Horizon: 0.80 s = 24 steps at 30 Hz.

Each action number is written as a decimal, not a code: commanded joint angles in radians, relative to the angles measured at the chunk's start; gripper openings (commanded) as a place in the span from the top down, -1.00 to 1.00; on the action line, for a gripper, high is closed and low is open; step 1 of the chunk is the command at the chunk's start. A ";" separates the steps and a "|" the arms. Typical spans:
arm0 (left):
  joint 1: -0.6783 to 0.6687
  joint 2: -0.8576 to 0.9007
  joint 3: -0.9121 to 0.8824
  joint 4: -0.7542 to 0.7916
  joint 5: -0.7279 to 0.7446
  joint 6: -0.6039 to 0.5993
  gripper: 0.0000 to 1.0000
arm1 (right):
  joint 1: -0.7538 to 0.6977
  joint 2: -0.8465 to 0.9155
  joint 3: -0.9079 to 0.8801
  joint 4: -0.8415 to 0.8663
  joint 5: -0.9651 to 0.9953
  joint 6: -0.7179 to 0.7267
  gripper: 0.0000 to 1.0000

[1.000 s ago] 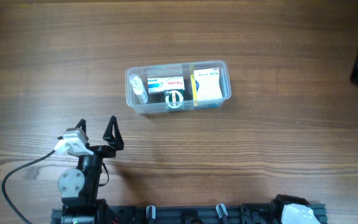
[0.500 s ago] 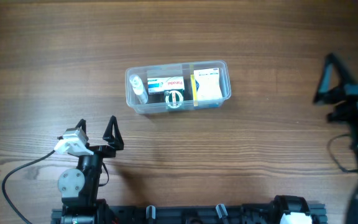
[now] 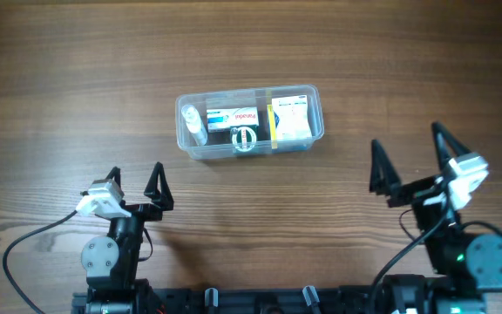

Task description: Pack container

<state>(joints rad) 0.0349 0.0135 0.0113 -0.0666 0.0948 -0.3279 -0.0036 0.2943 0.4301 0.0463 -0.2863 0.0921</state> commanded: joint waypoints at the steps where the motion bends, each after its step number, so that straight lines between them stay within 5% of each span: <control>1: 0.007 -0.011 -0.006 -0.005 -0.013 0.008 -0.99 | 0.009 -0.092 -0.156 0.113 -0.030 -0.031 -1.00; 7: 0.007 -0.011 -0.006 -0.005 -0.013 0.008 -1.00 | 0.013 -0.157 -0.292 0.225 -0.029 -0.021 -0.99; 24: 0.007 -0.011 -0.006 -0.005 -0.013 0.008 -1.00 | 0.013 -0.291 -0.425 0.169 0.004 -0.018 -1.00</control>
<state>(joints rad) 0.0349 0.0135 0.0113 -0.0669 0.0948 -0.3283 0.0044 0.0292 0.0166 0.2302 -0.2909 0.0772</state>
